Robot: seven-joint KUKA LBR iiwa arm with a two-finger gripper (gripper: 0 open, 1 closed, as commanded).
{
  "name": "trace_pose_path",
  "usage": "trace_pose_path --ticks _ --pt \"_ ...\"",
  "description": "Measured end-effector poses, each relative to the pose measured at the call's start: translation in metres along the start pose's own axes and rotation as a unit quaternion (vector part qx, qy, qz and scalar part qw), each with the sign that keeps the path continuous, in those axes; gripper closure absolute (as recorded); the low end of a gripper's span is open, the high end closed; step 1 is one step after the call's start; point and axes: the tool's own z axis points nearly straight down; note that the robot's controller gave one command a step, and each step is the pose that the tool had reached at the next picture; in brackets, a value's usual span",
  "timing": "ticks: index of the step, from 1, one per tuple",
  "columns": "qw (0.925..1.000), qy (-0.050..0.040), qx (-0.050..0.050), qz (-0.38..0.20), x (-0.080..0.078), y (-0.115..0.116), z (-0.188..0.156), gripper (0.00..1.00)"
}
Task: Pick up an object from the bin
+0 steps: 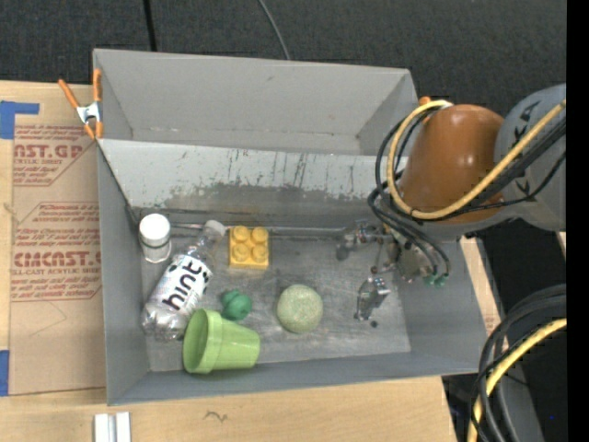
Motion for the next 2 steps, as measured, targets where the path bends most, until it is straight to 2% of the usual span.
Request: trace_pose_path --ticks 1,2 --pt "0.9972 0.0024 -0.001 0.074 0.011 0.039 0.015 0.00" --pt "0.9944 0.0027 0.000 0.106 0.007 0.054 0.045 0.00"
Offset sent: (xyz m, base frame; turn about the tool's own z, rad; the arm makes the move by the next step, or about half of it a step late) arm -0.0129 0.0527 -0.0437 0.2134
